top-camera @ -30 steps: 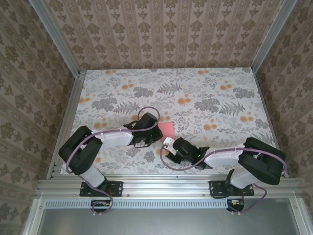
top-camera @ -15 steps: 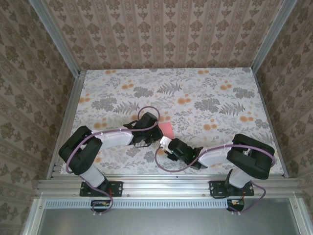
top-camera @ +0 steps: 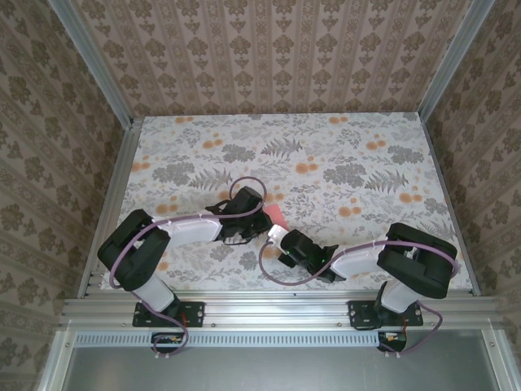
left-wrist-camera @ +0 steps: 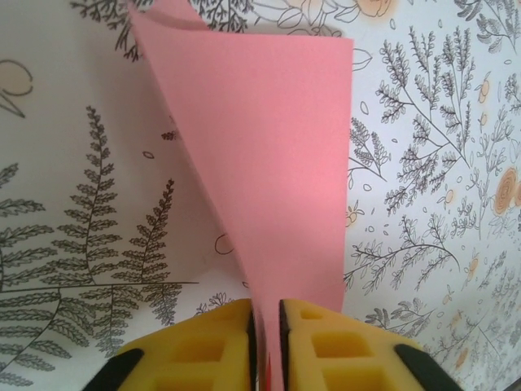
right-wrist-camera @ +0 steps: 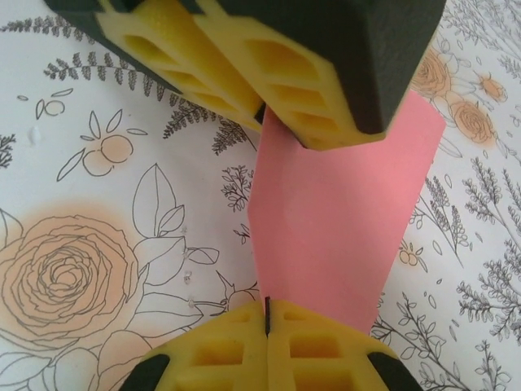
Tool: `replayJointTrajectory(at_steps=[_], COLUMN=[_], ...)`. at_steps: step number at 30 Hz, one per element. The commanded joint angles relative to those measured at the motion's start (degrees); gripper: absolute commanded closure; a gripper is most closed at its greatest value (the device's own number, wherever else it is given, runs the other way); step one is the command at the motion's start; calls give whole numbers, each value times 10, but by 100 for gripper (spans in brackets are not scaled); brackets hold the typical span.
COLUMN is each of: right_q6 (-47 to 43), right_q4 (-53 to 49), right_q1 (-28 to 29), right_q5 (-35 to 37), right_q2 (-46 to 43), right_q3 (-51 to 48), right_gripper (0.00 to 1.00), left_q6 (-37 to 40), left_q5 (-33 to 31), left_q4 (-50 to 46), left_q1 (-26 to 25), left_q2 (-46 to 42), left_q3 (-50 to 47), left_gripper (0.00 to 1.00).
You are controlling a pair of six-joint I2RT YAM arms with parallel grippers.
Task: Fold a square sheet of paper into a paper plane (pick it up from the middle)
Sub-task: Fold the wing for the fifth time at the center of the table.
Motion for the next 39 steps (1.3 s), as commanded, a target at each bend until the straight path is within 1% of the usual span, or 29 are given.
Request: replayJointTrajectory(at_steps=[1, 3, 4, 6, 8, 9, 12, 16, 18, 23, 27, 31, 36, 39], right_q6=[49, 73, 85, 120, 160, 184, 241, 307, 342, 407, 446, 471, 501, 521], right_q4=[9, 11, 11, 14, 20, 24, 38, 62, 90, 135, 146, 151, 166, 212], right_q1=[-3, -12, -16, -33, -57, -72, -113, -157, -177, -207, -228, -245, -248, -248], right_q5=[5, -14, -27, -65, -111, -146, -228, -309, -345, -409, -428, -443, -414, -393], right_q2=[3, -2, -6, -12, -19, -21, -19, -3, 11, 33, 47, 65, 77, 83], right_q3=[-7, -11, -12, -15, -19, -20, -21, -18, -20, -19, -17, -18, -40, -66], right_gripper=[100, 100, 100, 100, 100, 100, 100, 100, 100, 100, 100, 100, 100, 100], left_q6=[9, 10, 10, 12, 16, 18, 20, 25, 29, 36, 46, 52, 51, 53], left_q5=[-7, -16, -22, -33, -45, -51, -68, -80, -81, -74, -63, -48, -30, -19], left_q4=[-8, -11, -14, -21, -33, -38, -51, -61, -63, -56, -49, -38, -21, -12], left_q1=[2, 2, 2, 2, 2, 2, 3, 2, 2, 2, 2, 1, 1, 0], left_q2=[-29, -42, -48, -66, -83, -92, -117, -137, -142, -141, -131, -109, -71, -43], left_q3=[9, 4, 2, -4, -9, -13, -22, -29, -30, -29, -22, -10, 11, 29], left_gripper=[75, 65, 61, 51, 45, 42, 39, 38, 37, 38, 39, 44, 52, 55])
